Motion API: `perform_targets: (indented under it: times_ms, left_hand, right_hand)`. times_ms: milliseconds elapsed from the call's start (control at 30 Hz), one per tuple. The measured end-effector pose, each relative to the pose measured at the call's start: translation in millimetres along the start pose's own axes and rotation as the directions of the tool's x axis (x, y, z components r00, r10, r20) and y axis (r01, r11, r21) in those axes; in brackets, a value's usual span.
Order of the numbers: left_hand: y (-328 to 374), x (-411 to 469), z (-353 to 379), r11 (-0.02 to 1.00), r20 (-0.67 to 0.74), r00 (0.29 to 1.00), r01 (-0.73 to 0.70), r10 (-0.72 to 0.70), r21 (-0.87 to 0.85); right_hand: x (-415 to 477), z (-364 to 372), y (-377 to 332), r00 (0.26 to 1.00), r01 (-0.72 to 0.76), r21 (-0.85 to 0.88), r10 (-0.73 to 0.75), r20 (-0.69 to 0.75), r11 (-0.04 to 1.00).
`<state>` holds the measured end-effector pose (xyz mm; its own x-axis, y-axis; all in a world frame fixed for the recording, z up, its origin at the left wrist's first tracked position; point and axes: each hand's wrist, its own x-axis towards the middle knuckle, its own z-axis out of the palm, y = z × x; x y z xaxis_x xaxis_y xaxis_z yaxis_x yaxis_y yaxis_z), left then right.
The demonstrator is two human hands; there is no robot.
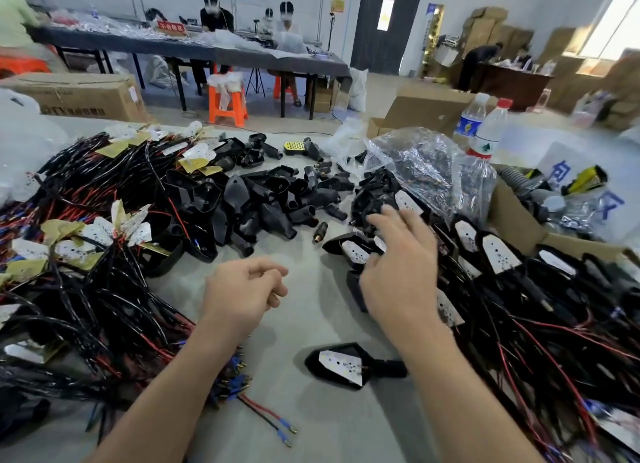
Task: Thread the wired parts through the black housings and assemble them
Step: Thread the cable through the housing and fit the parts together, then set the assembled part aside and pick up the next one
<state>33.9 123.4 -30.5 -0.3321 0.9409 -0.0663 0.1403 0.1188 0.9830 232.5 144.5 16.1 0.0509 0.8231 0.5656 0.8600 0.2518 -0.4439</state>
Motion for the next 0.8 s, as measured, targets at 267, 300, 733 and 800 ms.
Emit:
perform_targets:
  times_ms: [267,300,733,800]
  left_hand:
    - [-6,6,-15,0.984,-0.195,0.974,-0.082,0.113,0.161]
    - [-5,7,-17,0.989,-0.206,0.974,-0.071,0.097,0.127]
    - [-6,20,-29,0.999,-0.278,0.96,0.028,-0.036,-0.031]
    - [-7,23,-28,0.999,-0.278,0.96,0.014,-0.024,-0.037]
  right_hand:
    - [7,62,-43,0.914,0.177,0.08,-0.194,0.355,0.981]
    - [13,71,-47,0.905,0.187,0.066,-0.198,0.377,0.98]
    - [77,126,-52,0.892,0.022,-0.033,-0.005,0.452,0.999]
    - [69,126,-46,0.889,0.029,-0.068,0.006,0.459,0.997]
